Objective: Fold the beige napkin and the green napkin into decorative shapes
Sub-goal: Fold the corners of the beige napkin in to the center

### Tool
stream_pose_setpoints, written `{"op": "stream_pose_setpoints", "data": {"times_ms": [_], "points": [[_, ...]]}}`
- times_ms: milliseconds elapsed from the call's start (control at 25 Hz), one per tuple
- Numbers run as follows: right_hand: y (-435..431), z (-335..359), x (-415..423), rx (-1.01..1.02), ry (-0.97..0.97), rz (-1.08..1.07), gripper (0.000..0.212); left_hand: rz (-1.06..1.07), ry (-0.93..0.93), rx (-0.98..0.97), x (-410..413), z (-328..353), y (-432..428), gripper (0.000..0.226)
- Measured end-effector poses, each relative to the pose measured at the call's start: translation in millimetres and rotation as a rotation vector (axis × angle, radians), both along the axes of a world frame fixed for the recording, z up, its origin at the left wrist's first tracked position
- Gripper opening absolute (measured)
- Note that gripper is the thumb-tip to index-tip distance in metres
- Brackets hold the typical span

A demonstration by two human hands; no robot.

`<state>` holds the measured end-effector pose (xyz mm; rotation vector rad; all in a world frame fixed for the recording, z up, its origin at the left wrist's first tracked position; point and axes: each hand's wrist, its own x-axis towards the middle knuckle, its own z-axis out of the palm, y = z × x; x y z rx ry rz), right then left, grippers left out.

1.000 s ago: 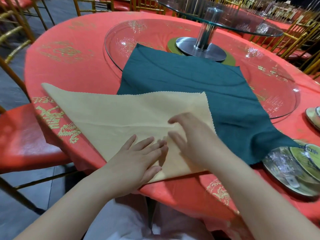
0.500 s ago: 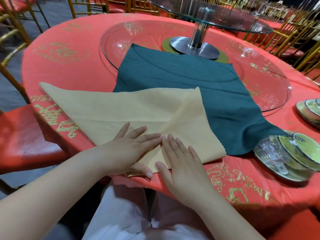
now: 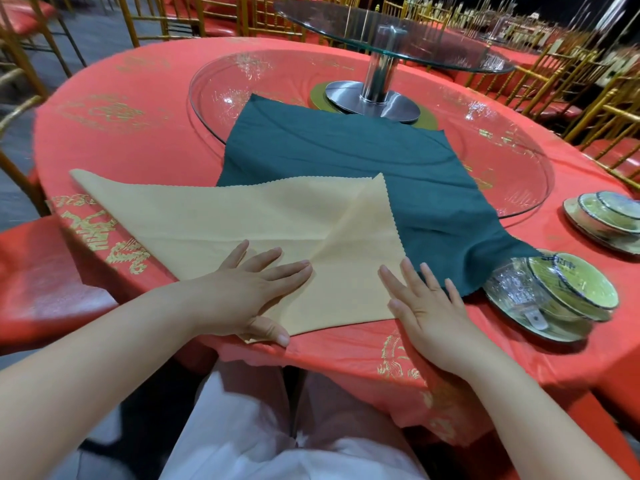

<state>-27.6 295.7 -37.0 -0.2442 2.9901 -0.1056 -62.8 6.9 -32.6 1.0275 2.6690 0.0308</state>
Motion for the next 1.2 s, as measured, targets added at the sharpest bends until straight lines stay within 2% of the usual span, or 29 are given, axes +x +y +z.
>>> {"op": "stream_pose_setpoints", "data": {"times_ms": [280,440,520,560,640,680,760,800,840,960,1200], "points": [[14,0,1,-0.015,0.03,-0.05,0.041,-0.011,-0.031,0.009,-2,0,-1,0.102],[13,1,1,-0.017,0.066,-0.084,0.049,0.001,-0.066,0.002,-4,2,-3,0.103],[0,0,0,0.018,0.228,-0.085,0.058,0.012,-0.049,-0.001,-5,0,-4,0.102],[-12,0,1,-0.035,0.348,-0.058,0.057,0.016,-0.041,0.036,-5,-1,-4,0.102],[-51,2,5,-0.283,0.508,0.085,0.045,0.049,-0.032,0.223,0,0,-7,0.1],[-75,3,11,-0.393,0.513,0.178,0.039,0.094,-0.063,0.39,4,2,-11,0.095],[-119,5,22,-0.499,0.447,0.316,0.025,0.263,-0.254,0.832,10,12,-30,0.068],[-138,5,25,-0.517,0.415,0.352,0.019,0.342,-0.349,0.987,12,15,-46,0.055],[-153,3,26,-0.524,0.397,0.375,0.015,0.389,-0.353,1.039,12,18,-64,0.047],[-184,2,20,-0.529,0.41,0.357,0.009,0.442,-0.087,0.791,1,17,-115,0.042],[-217,-2,5,-0.484,0.399,0.257,0.014,0.418,-0.054,0.686,-17,16,-135,0.03]]}}
